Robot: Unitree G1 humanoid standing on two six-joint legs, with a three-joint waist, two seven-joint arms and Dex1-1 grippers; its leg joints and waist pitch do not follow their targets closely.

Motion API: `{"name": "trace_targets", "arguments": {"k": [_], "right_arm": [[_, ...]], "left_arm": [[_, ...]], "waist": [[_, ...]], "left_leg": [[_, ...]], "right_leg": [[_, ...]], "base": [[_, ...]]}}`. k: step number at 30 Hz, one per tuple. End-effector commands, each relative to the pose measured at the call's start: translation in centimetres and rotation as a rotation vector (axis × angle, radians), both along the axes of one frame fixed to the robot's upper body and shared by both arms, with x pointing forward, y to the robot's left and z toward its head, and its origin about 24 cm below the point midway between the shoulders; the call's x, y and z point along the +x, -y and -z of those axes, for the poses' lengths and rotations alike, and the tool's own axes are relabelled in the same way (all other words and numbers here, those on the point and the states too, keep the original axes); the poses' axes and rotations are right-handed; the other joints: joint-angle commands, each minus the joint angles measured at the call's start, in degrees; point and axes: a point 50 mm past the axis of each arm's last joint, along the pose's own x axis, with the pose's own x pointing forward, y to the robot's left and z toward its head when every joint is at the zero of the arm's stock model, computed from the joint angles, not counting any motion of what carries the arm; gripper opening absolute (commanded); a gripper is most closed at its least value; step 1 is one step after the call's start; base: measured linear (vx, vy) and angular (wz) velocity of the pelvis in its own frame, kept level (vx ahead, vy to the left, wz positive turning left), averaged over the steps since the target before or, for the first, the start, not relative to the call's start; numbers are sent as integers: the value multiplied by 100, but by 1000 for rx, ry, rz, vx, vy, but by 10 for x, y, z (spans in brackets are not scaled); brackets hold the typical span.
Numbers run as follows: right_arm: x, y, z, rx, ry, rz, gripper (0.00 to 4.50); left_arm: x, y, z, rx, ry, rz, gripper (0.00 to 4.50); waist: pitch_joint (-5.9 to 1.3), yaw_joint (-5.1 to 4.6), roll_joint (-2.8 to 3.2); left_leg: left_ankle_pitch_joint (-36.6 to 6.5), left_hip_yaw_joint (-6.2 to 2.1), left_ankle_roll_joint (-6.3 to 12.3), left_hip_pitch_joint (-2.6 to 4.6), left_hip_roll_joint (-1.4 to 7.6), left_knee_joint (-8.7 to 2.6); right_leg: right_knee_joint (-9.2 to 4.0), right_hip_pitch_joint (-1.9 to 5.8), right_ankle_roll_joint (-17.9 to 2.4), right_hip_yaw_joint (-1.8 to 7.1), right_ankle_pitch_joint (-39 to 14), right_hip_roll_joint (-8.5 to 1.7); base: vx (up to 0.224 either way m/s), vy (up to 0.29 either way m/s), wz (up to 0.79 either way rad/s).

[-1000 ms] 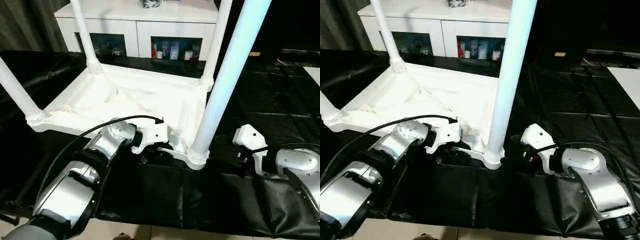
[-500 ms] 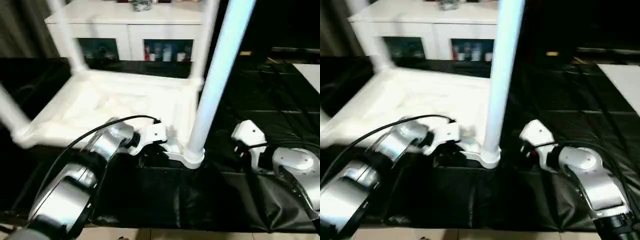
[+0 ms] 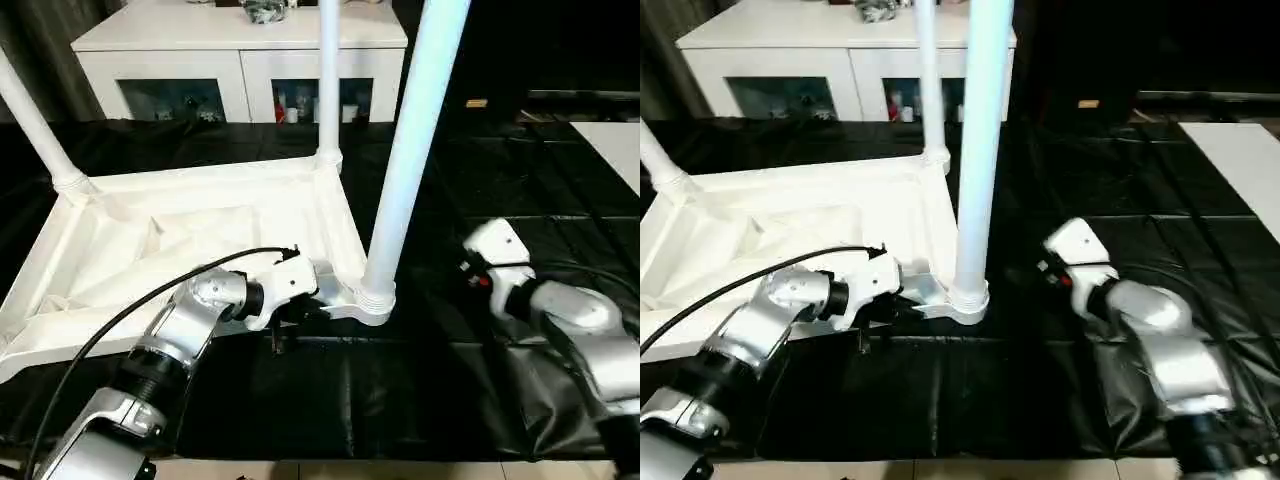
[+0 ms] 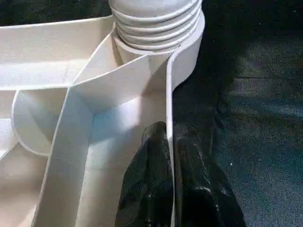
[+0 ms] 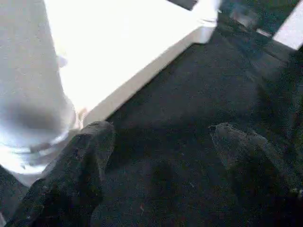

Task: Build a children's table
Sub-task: Rotate table base, then rotate leg to tighten

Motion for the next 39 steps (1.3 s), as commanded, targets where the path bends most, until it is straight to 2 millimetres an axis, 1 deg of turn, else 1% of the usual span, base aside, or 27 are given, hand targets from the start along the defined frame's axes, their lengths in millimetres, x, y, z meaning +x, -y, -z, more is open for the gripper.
{"name": "trace_targets", "arguments": {"k": [1, 3, 5, 6, 8, 11, 13, 16, 17, 18, 19, 22, 23, 25, 27, 28, 29, 30, 31, 32, 33, 37, 38, 39], "right_arm": [[1, -6, -3, 31, 2, -20, 375], [0, -7, -3, 38, 2, -25, 375], [0, -6, -2, 27, 1, -27, 375], [0, -5, -2, 18, 0, -25, 375], [0, -3, -2, 16, 2, -32, 375], [-4, -2, -6, 23, 7, -86, 375], [-6, 0, -7, 18, 8, -120, 375], [-9, 2, -7, 15, -2, -148, 375], [-12, 4, -7, 3, -13, -174, 375], [-12, 4, -7, 3, -14, -175, 375], [-12, 8, -8, -5, -16, -175, 375], [-10, 11, -9, -7, -8, -153, 375], [-9, 12, -9, -1, -5, -146, 375], [-7, 11, -10, 11, -1, -140, 375], [-7, 7, -9, 24, -8, -160, 375], [-7, 6, -8, 23, -9, -165, 375], [-7, 5, -7, 22, -10, -170, 375], [-7, 3, -6, 28, -17, -186, 375], [-7, 1, -5, 32, -23, -200, 375], [-6, -3, -2, 30, -32, -224, 375], [-6, -5, -1, 31, -35, -235, 375], [-5, -12, 1, 35, -46, -283, 375], [-6, -13, 1, 36, -51, -298, 392], [-6, -14, 1, 37, -55, -309, 402]], "left_arm": [[0, 4, -1, -84, 6, -75, 1], [-1, 5, 0, -92, 1, -83, 1], [-1, 4, 3, -75, 1, -86, 1], [1, 2, 4, -66, -4, -114, 1], [1, 1, 6, -56, -25, -117, 1], [2, 1, 6, -79, -25, -131, 1], [4, 1, 5, -84, -10, -146, 1], [5, 0, 5, -98, -54, -143, 1], [7, -2, 5, -76, -75, -159, 1], [7, -2, 5, -74, -77, -162, 1], [10, -4, 5, -52, -92, -203, 1], [14, -4, 4, -22, -87, -249, 1], [15, -4, 4, -18, -79, -263, 1], [14, 1, 2, -34, -75, -240, 1], [10, 8, -1, -64, -66, -167, 1], [8, 10, -2, -72, -62, -138, 1], [6, 12, -3, -76, -55, -111, 1], [3, 14, -3, -86, -41, -63, 1], [1, 16, -3, -85, -37, -32, 1], [-1, 18, -3, -70, -17, 10, 1], [-2, 19, -4, -66, -10, 24, 1], [-5, 22, -5, -75, -5, 59, 1], [-5, 23, -5, -79, -4, 71, 0], [-6, 24, -6, -80, -2, 80, 0]], "waist": [[-312, 41, -172], [-313, 45, -167], [-310, 53, -169], [-309, 51, -165], [-305, 52, -170], [-302, 49, -171], [-302, 51, -171], [-305, 49, -184], [-301, 46, -191], [-305, 46, -186], [-305, 58, -178], [-320, 42, -184], [-321, 27, -184], [-322, 20, -196], [-324, 19, -199], [-341, 26, -199], [-357, 36, -195], [-359, 34, -196], [-370, 45, -180], [-373, 50, -177], [-367, 50, -188], [-360, 125, -177], [-355, 137, -191], [-354, 144, -188]], "left_leg": [[-957, -15, 393, -27, 98, -374], [-951, -10, 412, -29, 92, -370], [-977, -10, 405, -21, 93, -374], [-974, -10, 403, -28, 88, -374], [-1006, -7, 391, -31, 83, -376], [-1057, -6, 391, -37, 81, -372], [-1041, -6, 412, -45, 80, -365], [-1012, -4, 446, -52, 71, -359], [-985, -9, 455, -61, 74, -361], [-993, -7, 456, -55, 73, -358], [-1018, 0, 473, -32, 83, -353], [-868, -11, 497, -68, 73, -344], [-861, -10, 514, -68, 70, -338], [-852, -5, 546, -71, 64, -332], [-815, -4, 577, -78, 61, -326], [-738, -8, 604, -83, 63, -317], [-621, -6, 634, -87, 70, -305], [-567, -5, 658, -92, 73, -303], [-502, -1, 707, -90, 72, -293], [-523, -3, 741, -89, 79, -290], [-542, 4, 753, -88, 76, -291], [-651, 15, 711, -46, 103, -298], [-651, 11, 691, -52, 105, -305], [-655, 9, 667, -49, 108, -309]], "right_leg": [[-492, 229, -1160, 214, -1093, -304], [-488, 229, -1174, 217, -1021, -302], [-492, 223, -1160, 218, -1061, -302], [-492, 227, -1153, 219, -1061, -300], [-507, 226, -1103, 219, -1186, -303], [-525, 225, -1050, 222, -1339, -307], [-527, 229, -1031, 224, -1310, -303], [-526, 234, -1021, 215, -1353, -302], [-531, 234, -1015, 216, -1364, -306], [-529, 233, -1010, 213, -1370, -301], [-538, 216, -1024, 222, -1373, -303], [-507, 242, -1104, 203, -1139, -295], [-503, 244, -1135, 201, -1078, -293], [-507, 248, -1153, 200, -1071, -291], [-508, 247, -1158, 199, -1057, -291], [-493, 252, -1168, 201, -949, -295], [-464, 257, -1207, 204, -719, -290], [-451, 256, -1231, 204, -600, -285], [-433, 254, -1286, 206, -394, -282], [-415, 249, -1354, 199, -265, -288], [-421, 246, -1366, 198, -259, -281], [-416, 226, -1395, 208, -360, -296], [-405, 232, -1390, 208, -365, -295], [-404, 234, -1378, 208, -363, -293]], "base": [[0, 0, 0], [0, 0, 0], [0, 0, 0], [0, 0, 0], [0, 0, 0], [0, 0, 0], [0, 0, 0], [0, 0, 0], [0, 0, 0], [0, 0, 0], [0, 0, 0], [0, 0, 0], [0, 0, 0], [0, 0, 0], [0, 0, 0], [0, 0, 0], [0, 0, 0], [0, 0, 0], [0, 0, 0], [0, 0, 0], [0, 0, 0], [0, 0, 0], [0, 0, 0], [0, 0, 0]]}}
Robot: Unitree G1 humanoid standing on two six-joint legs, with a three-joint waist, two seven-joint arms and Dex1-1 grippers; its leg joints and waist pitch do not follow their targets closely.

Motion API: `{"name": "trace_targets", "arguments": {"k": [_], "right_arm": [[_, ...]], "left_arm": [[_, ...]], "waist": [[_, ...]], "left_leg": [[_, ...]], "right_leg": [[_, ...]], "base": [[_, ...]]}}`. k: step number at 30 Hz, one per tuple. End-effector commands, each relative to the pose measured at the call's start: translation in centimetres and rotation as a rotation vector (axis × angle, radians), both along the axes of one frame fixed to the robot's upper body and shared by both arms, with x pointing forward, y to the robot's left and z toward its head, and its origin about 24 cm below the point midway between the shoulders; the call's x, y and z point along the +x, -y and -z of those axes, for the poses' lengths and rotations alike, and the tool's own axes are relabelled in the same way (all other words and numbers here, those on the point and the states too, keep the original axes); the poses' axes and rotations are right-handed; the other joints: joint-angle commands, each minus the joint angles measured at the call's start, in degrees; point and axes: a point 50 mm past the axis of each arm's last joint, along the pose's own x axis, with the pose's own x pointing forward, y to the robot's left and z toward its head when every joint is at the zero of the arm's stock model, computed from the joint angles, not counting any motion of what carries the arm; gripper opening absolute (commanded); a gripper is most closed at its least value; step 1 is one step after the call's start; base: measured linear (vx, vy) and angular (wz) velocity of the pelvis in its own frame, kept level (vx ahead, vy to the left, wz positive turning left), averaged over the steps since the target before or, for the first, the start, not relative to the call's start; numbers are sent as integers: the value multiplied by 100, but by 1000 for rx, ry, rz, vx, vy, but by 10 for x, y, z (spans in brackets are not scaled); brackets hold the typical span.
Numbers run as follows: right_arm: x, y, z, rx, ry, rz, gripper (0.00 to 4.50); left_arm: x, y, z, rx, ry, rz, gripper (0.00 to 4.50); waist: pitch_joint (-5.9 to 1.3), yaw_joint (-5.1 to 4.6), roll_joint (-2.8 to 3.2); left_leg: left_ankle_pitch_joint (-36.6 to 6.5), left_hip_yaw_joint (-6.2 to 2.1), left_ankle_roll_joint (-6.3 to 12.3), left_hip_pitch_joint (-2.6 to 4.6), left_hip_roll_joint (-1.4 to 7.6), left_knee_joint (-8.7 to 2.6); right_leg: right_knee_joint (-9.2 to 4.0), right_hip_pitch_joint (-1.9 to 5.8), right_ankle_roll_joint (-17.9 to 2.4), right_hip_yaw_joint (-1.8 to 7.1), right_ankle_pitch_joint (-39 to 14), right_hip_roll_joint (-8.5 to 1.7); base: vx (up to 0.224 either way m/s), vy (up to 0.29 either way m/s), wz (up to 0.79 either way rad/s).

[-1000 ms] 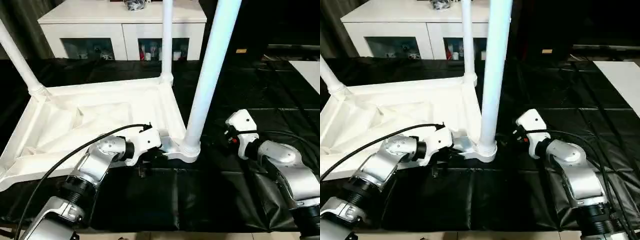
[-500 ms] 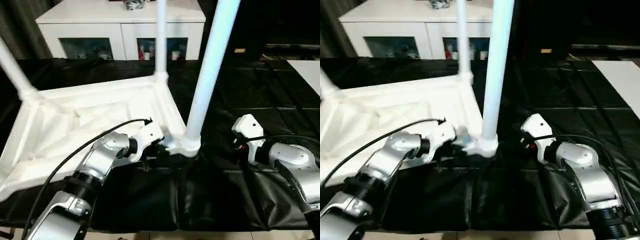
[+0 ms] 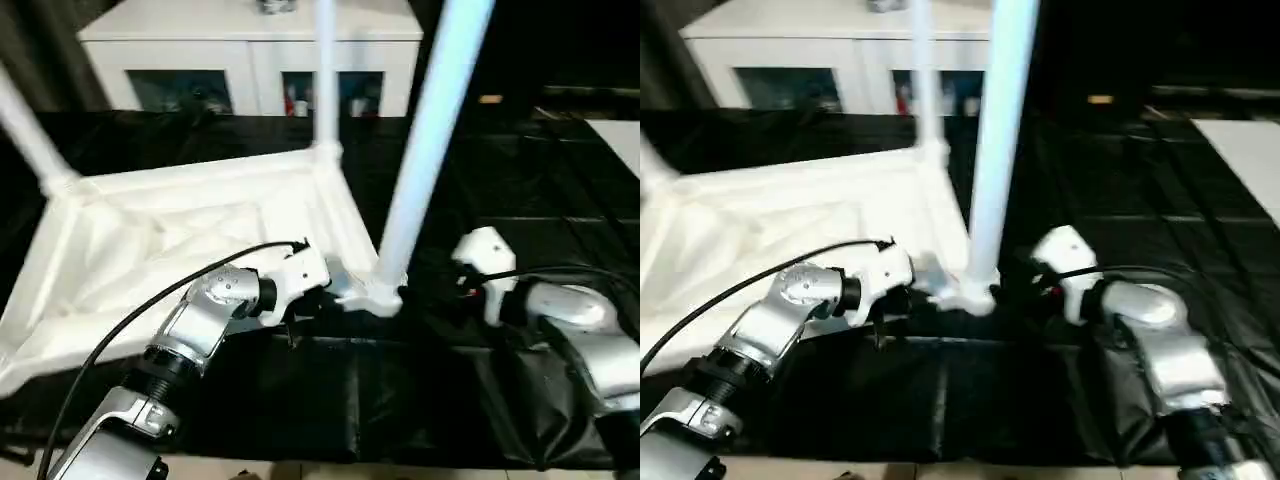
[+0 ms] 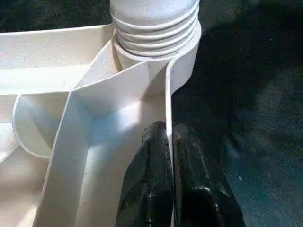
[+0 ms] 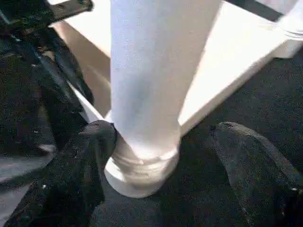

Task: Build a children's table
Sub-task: Rotate leg to tighten

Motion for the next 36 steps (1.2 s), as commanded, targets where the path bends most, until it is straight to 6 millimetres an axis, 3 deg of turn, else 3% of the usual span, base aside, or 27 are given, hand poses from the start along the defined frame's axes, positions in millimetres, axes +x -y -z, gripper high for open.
{"name": "trace_targets", "arguments": {"k": [1, 6, 15, 16, 19, 20, 24, 27, 30, 31, 36], "right_arm": [[1, -5, -3, 16, -14, -56, 409], [-1, -7, -4, 27, -39, -101, 441], [3, -7, 4, -48, -45, -118, 441], [3, -7, 5, -53, -52, -126, 415], [3, -6, 6, -53, -59, -130, 404], [3, -6, 6, -53, -63, -133, 373], [3, -5, 7, -51, -73, -138, 365], [4, -5, 8, -48, -77, -142, 325], [4, -5, 9, -37, -80, -144, 317], [4, -6, 9, -27, -80, -142, 289], [6, -9, 12, 39, -77, -93, 273]], "left_arm": [[-8, 11, -1, -36, 8, 91, 0], [-9, 11, -1, -28, 19, 107, 0], [-11, 13, -6, -46, 24, 162, 0], [-11, 13, -6, -45, 24, 164, 0], [-11, 13, -5, -43, 25, 164, 0], [-11, 13, -5, -43, 24, 164, 0], [-11, 12, -5, -41, 25, 162, 0], [-10, 11, -5, -36, 22, 162, 0], [-11, 10, -4, -32, 13, 167, 0], [-11, 9, -3, -31, 9, 170, 0], [-12, 9, 0, -30, -9, 162, 0]], "waist": [[-363, 9, -199], [-367, 35, -185], [-373, 131, -196], [-371, 134, -197], [-374, 131, -202], [-374, 133, -208], [-382, 135, -211], [-384, 137, -205], [-379, 130, -201], [-384, 132, -198], [-378, 117, -193]], "left_leg": [[-665, -1, 621, 12, 107, -321], [-647, -1, 649, 14, 109, -314], [-620, 8, 555, 32, 112, -311], [-602, 4, 564, 23, 111, -312], [-603, 3, 578, 18, 106, -308], [-602, 4, 584, 14, 106, -305], [-545, 3, 602, 10, 102, -299], [-545, 1, 612, 14, 105, -297], [-593, 2, 607, 12, 107, -297], [-564, 1, 609, 14, 107, -296], [-642, 1, 569, 16, 104, -303]], "right_leg": [[-408, 314, -1368, 204, -344, -284], [-397, 313, -1372, 209, -278, -297], [-385, 299, -1347, 217, -345, -294], [-378, 307, -1341, 215, -293, -296], [-379, 308, -1344, 208, -283, -298], [-377, 312, -1340, 209, -286, -296], [-364, 319, -1343, 208, -209, -293], [-366, 315, -1362, 206, -213, -298], [-367, 315, -1378, 205, -230, -294], [-360, 315, -1381, 205, -196, -293], [-373, 312, -1389, 202, -273, -291]], "base": [[0, 0, 0], [0, 0, 0], [0, 0, 0], [0, 0, 0], [0, 0, 0], [0, 0, 0], [0, 0, 0], [0, 0, 0], [0, 0, 0], [0, 0, 0], [0, 0, 0]]}}
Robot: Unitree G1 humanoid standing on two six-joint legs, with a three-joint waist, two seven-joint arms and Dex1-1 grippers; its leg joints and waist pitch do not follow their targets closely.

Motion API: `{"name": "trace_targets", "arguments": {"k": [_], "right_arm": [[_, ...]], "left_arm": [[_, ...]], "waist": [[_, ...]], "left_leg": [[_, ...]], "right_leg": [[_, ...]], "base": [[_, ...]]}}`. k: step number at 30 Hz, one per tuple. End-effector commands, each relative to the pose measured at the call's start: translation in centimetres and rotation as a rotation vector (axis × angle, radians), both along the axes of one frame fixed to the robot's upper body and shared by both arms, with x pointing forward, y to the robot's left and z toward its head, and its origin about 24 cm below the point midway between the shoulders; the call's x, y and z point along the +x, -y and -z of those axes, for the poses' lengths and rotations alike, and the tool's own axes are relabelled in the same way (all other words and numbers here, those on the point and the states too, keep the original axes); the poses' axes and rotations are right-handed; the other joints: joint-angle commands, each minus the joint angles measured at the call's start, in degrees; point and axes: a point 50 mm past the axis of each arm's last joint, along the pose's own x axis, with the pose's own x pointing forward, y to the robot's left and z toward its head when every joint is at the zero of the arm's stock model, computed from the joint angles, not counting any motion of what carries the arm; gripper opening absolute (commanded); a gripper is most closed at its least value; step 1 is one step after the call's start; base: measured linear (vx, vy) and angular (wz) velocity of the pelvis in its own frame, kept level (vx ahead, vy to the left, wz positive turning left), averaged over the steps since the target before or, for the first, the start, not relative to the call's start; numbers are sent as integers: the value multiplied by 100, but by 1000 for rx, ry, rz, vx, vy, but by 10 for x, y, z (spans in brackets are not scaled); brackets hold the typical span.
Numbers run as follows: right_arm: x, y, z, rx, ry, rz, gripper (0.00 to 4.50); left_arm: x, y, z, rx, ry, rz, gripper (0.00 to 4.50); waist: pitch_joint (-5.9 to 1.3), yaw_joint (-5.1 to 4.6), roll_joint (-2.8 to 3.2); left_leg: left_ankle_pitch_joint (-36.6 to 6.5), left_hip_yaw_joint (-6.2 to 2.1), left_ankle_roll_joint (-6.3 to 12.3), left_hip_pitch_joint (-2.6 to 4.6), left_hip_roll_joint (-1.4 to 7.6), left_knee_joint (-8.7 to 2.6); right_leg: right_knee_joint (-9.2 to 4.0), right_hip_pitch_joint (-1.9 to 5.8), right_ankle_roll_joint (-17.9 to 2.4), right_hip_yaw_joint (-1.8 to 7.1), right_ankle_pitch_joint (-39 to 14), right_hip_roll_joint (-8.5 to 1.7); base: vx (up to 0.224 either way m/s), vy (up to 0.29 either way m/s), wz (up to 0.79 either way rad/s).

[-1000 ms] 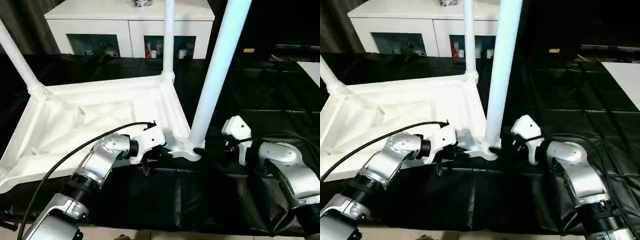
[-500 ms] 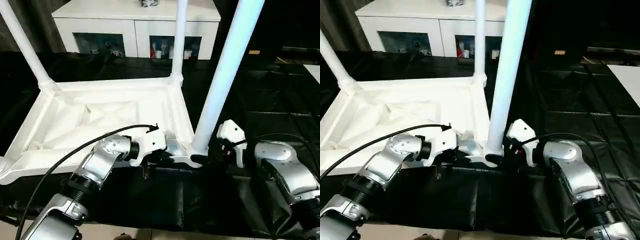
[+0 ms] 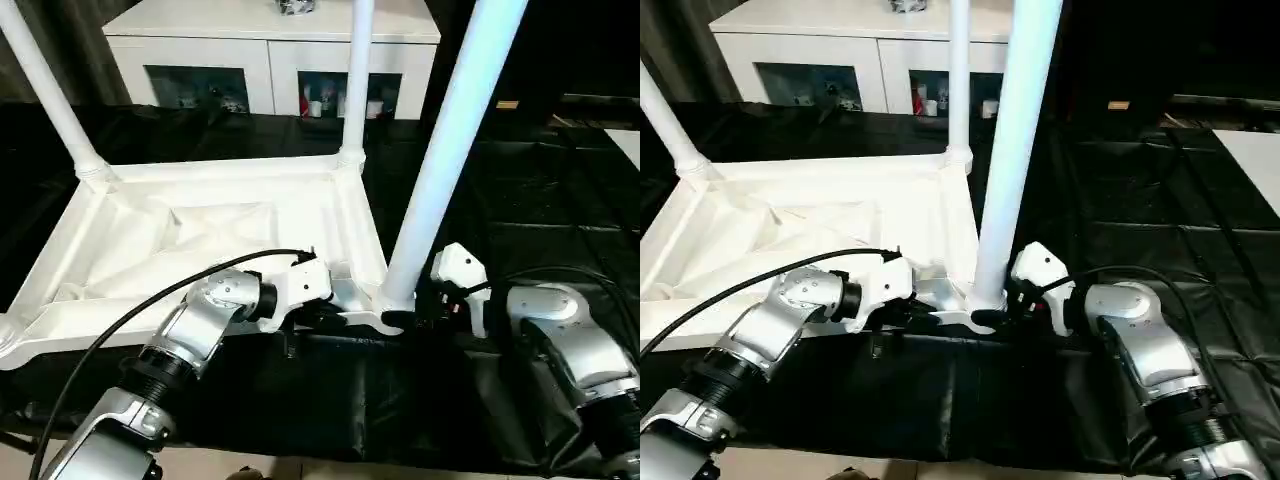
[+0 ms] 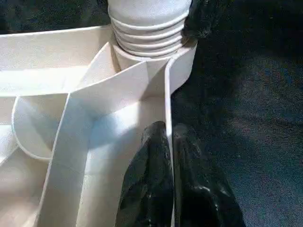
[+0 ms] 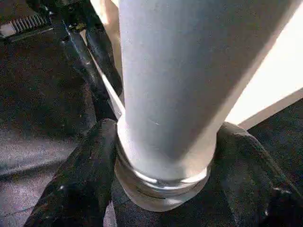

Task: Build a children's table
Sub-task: Rotate leg to tighten

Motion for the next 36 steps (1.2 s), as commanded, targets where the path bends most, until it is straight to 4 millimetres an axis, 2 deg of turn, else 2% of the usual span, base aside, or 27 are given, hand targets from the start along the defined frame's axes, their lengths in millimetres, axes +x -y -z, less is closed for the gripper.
{"name": "trace_targets", "arguments": {"k": [1, 3, 4, 6, 7, 8, 10, 12, 13, 14, 15, 17, 18, 19, 21, 24, 26, 28, 29, 30, 31, 32, 34, 35, 36], "right_arm": [[7, 0, -2, 67, 28, 93, 271], [14, -2, 6, 121, 26, 258, 271], [18, -5, 11, 143, 15, 349, 270], [18, -8, 14, 154, 4, 394, 270], [20, -17, 20, 157, 1, 472, 270], [20, -17, 20, 157, 1, 472, 270], [23, -27, 28, 131, 4, 587, 270], [29, -39, 35, 68, 29, 725, 270], [31, -45, 36, 62, 36, 766, 269], [33, -50, 37, 64, 37, 789, 269], [35, -69, 36, 66, 53, 769, 269], [35, -80, 33, 34, 94, 694, 269], [32, -94, 28, 92, 99, 600, 269], [31, -100, 25, 124, 99, 556, 324], [27, -105, 15, 198, 111, 490, 338], [29, -101, 11, 214, 113, 507, 370], [28, -90, 6, 219, 108, 492, 384], [26, -83, 4, 203, 97, 465, 392], [19, -64, 1, 150, 89, 384, 392], [18, -62, 1, 147, 88, 377, 392], [11, -46, -2, 104, 78, 301, 392], [6, -36, -4, 72, 82, 253, 392], [-4, -16, -7, 6, 86, 160, 392], [-8, -5, -8, -21, 76, 133, 392], [-10, 1, -9, -31, 70, 123, 392]], "left_arm": [[-6, 10, 1, -38, -14, 63, 0], [0, 12, 5, -42, -22, -35, 0], [5, 16, 7, -53, -21, -94, 0], [8, 20, 6, -66, -20, -129, 0], [13, 28, 6, -85, -29, -196, 0], [13, 28, 6, -85, -29, -196, 0], [20, 40, 5, -105, -36, -285, 0], [28, 55, 3, -137, -52, -411, 0], [31, 60, 3, -139, -51, -462, 0], [33, 63, 3, -138, -48, -490, 0], [33, 71, 4, -126, -25, -499, 0], [33, 74, 4, -124, -15, -504, 0], [33, 76, 4, -119, 2, -497, 0], [33, 77, 4, -117, 10, -495, 0], [34, 74, 3, -117, 25, -496, 0], [36, 71, 3, -107, 42, -488, 0], [37, 66, 4, -95, 56, -482, 0], [37, 64, 4, -94, 65, -465, 0], [35, 61, 3, -96, 79, -424, 0], [35, 60, 3, -96, 81, -421, 0], [33, 57, 2, -94, 86, -381, 0], [32, 54, 3, -87, 78, -371, 0], [28, 49, 2, -84, 77, -309, 0], [25, 45, 3, -76, 65, -269, 0], [23, 43, 3, -73, 64, -240, 0]], "waist": [[-369, -20, -149], [-361, -52, -123], [-342, -74, -135], [-358, -123, -135], [-354, -157, -144], [-353, -162, -134], [-356, -180, -131], [-353, -193, -128], [-353, -200, -101], [-369, -202, -131], [-357, -211, -119], [-364, -209, -113], [-357, -199, -118], [-356, -199, -104], [-365, -180, -103], [-347, -196, -110], [-329, -245, -147], [-314, -279, -137], [-324, -266, -132], [-336, -240, -124], [-353, -232, -125], [-353, -207, -106], [-361, -152, -122], [-362, -118, -74], [-367, -112, -88]], "left_leg": [[-682, -2, 547, 13, 98, -328], [-758, 1, 474, 8, 90, -334], [-862, -3, 367, 19, 78, -352], [-865, -17, 241, 31, 76, -363], [-878, -25, 220, 19, 77, -369], [-924, -16, 215, 41, 71, -362], [-863, -17, 204, 11, 59, -363], [-925, -10, 150, 37, 39, -362], [-948, -17, 71, 45, 36, -365], [-921, -30, 83, 34, 34, -370], [-921, -23, 112, 21, 27, -368], [-1004, -20, 172, 30, 20, -361], [-1002, -22, 244, 16, 25, -369], [-1007, -24, 267, 11, 25, -374], [-972, -20, 316, 17, 30, -368], [-1038, -33, 332, -6, 30, -391], [-1296, -45, 325, -6, 33, -414], [-1370, -62, 301, -10, 42, -437], [-1339, -74, 294, -14, 46, -437], [-1305, -75, 322, -2, 67, -427], [-1234, -51, 377, 26, 77, -399], [-1143, -50, 424, -2, 76, -396], [-1001, -42, 502, -1, 100, -380], [-932, -43, 540, -9, 103, -377], [-929, -42, 549, -1, 111, -375]], "right_leg": [[-406, 307, -1388, 203, -335, -290], [-416, 290, -1371, 204, -467, -292], [-457, 282, -1319, 196, -701, -284], [-455, 299, -1273, 194, -811, -280], [-452, 305, -1256, 197, -805, -277], [-478, 280, -1246, 205, -864, -278], [-464, 293, -1227, 212, -797, -275], [-505, 272, -1192, 211, -977, -274], [-509, 260, -1175, 216, -1073, -281], [-506, 299, -1158, 211, -1008, -284], [-515, 293, -1153, 215, -974, -274], [-546, 290, -1093, 207, -1101, -277], [-556, 300, -1057, 213, -1052, -287], [-552, 301, -1042, 208, -1066, -282], [-554, 302, -1015, 209, -1030, -284], [-570, 306, -964, 191, -1192, -278], [-608, 295, -852, 183, -1616, -276], [-628, 286, -796, 183, -1784, -269], [-628, 325, -769, 178, -1739, -259], [-620, 321, -776, 192, -1614, -271], [-604, 284, -902, 216, -1288, -280], [-580, 318, -984, 210, -1050, -281], [-556, 312, -1093, 211, -820, -294], [-542, 316, -1141, 217, -699, -304], [-547, 316, -1161, 214, -648, -304]], "base": [[0, 0, 0], [0, 0, 0], [0, 0, 0], [0, 0, 0], [0, 0, 0], [0, 0, 0], [0, 0, 0], [0, 0, 0], [0, 0, 0], [0, 0, 0], [0, 0, 0], [0, 0, 0], [0, 0, 0], [0, 0, 0], [0, 0, 0], [0, 0, 0], [0, 0, 0], [0, 0, 0], [0, 0, 0], [0, 0, 0], [0, 0, 0], [0, 0, 0], [0, 0, 0], [0, 0, 0], [0, 0, 0]]}}
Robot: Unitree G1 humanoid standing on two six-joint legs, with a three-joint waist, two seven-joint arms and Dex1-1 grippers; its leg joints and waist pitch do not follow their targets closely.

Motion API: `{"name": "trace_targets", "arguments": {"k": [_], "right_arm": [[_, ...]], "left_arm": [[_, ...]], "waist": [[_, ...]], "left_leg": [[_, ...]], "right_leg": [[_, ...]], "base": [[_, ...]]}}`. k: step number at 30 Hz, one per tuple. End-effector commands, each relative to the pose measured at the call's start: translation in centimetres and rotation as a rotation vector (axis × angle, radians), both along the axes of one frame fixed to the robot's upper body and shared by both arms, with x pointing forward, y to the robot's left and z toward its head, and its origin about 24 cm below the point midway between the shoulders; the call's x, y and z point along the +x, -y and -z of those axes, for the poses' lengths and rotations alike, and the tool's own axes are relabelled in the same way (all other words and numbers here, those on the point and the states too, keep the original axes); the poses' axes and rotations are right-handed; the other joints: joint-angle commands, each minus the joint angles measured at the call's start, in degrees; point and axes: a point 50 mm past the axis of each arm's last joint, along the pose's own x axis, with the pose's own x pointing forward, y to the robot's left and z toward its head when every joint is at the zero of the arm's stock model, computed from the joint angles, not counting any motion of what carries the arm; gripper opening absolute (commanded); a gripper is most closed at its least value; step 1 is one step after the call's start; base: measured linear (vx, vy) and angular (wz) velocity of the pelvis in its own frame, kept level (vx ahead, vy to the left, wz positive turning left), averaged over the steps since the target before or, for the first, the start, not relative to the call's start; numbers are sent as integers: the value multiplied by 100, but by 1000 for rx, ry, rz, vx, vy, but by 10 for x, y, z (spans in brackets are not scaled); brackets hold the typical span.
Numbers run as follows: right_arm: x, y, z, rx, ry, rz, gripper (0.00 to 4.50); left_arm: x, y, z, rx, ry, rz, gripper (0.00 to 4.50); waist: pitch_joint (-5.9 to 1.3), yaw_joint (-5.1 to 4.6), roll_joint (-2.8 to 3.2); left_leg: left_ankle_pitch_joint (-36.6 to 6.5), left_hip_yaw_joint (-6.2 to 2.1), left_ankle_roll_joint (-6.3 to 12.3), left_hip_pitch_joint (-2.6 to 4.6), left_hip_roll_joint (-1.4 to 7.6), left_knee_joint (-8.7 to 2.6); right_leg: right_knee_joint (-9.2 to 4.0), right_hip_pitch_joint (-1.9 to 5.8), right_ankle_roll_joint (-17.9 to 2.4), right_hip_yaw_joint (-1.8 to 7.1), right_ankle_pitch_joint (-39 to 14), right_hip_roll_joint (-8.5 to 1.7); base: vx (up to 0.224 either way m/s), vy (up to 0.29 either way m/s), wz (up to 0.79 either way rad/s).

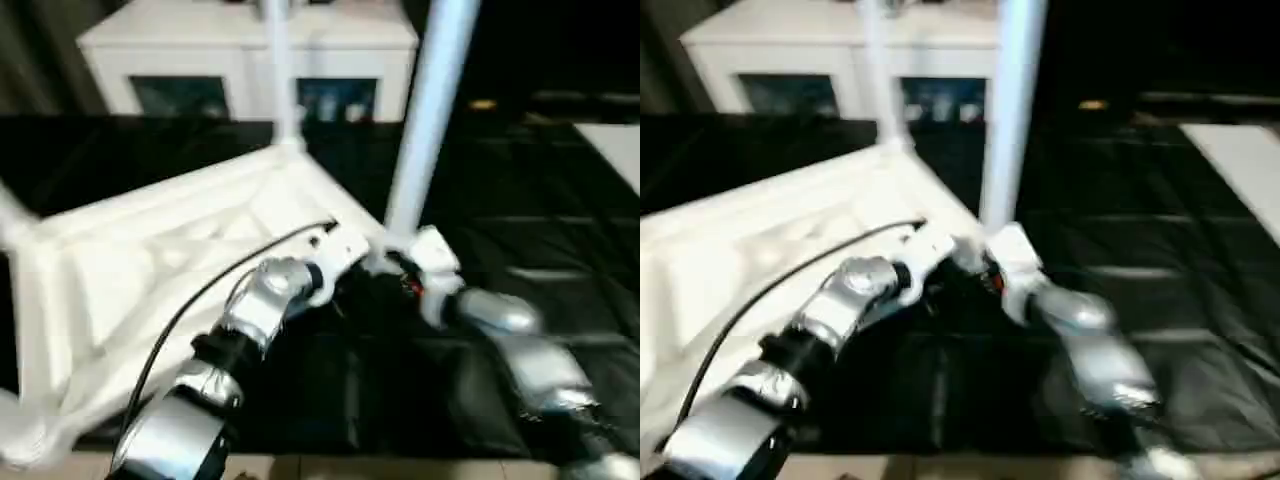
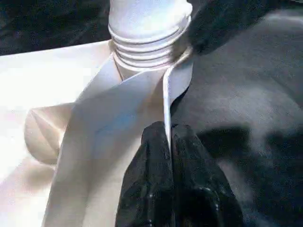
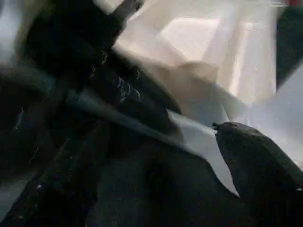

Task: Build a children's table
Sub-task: Rotate leg to tighten

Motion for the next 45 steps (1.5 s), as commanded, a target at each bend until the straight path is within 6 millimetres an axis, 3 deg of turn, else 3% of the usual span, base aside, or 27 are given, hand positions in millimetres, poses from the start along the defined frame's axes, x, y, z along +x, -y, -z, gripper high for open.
{"name": "trace_targets", "arguments": {"k": [1, 4, 7, 8, 10, 16, 19, 23, 36, 39, 41, 44, 45], "right_arm": [[-8, 16, -8, -9, -14, -70, 392], [-15, 34, -13, -74, -51, -119, 392], [-19, 41, -17, -105, -76, -149, 392], [-20, 42, -18, -118, -84, -158, 392], [-18, 44, -20, -128, -67, -152, 392], [-16, 27, -18, -56, -79, -208, 392], [-13, 22, -14, -57, -83, -207, 392], [-7, 17, -10, -30, -82, -194, 392], [1, 18, -6, -21, -100, -195, 279], [1, 18, -6, -17, -99, -191, 273], [8, 17, -3, 3, -65, -111, 267], [24, 12, 4, 104, -40, 136, 264], [27, 10, 6, 132, -36, 193, 264]], "left_arm": [[-13, -4, -1, -12, -3, 187, 0], [-27, -20, 1, 37, -53, 370, 0], [-27, -29, 2, 85, -49, 389, 0], [-28, -31, 1, 90, -49, 398, 0], [-28, -33, -1, 66, -49, 407, 0], [-33, -30, -9, 25, -47, 460, 0], [-33, -30, -9, 28, -43, 467, 0], [-33, -30, -9, 30, -46, 471, 0], [-34, -34, -7, 39, -57, 466, 0], [-34, -34, -7, 41, -60, 465, 0], [-32, -35, -5, 43, -67, 431, 0], [-21, -30, -2, 17, -61, 297, 0], [-19, -28, -2, 2, -60, 260, 0]], "waist": [[-328, 17, -125], [-326, 8, -145], [-308, -5, -110], [-300, -6, -156], [-299, 0, -134], [-329, -11, -156], [-337, 6, -138], [-338, 7, -138], [-348, 41, -147], [-351, 40, -150], [-354, 34, -143], [-320, -53, -167], [-301, -84, -151]], "left_leg": [[-907, -27, 606, 0, 119, -367], [-999, -27, 633, 9, 136, -373], [-1138, -13, 586, 50, 152, -386], [-1135, -14, 580, 35, 152, -392], [-1143, -13, 545, 44, 158, -395], [-901, -4, 612, 18, 152, -368], [-753, 8, 645, 35, 150, -352], [-806, 9, 583, 32, 143, -354], [-732, 16, 595, 41, 143, -338], [-720, 18, 596, 39, 140, -332], [-716, 21, 596, 39, 137, -329], [-997, 11, 386, 36, 117, -369], [-1097, 24, 340, 44, 106, -375]], "right_leg": [[-446, 313, -1227, 204, -651, -305], [-444, 293, -1326, 200, -693, -319], [-455, 265, -1356, 196, -858, -303], [-446, 281, -1351, 193, -895, -307], [-454, 271, -1331, 198, -980, -320], [-398, 291, -1438, 195, -533, -321], [-373, 273, -1511, 195, -301, -303], [-367, 282, -1536, 192, -360, -313], [-343, 297, -1521, 194, -245, -305], [-342, 297, -1523, 195, -243, -305], [-341, 290, -1528, 195, -255, -306], [-396, 281, -1416, 181, -819, -296], [-419, 245, -1406, 187, -973, -290]], "base": [[0, 0, 0], [0, 0, 0], [0, 0, 0], [0, 0, 0], [0, 0, 0], [0, 0, 0], [0, 0, 0], [0, 0, 0], [0, 0, 0], [0, 0, 0], [0, 0, 0], [0, 0, 0], [0, 0, 0]]}}
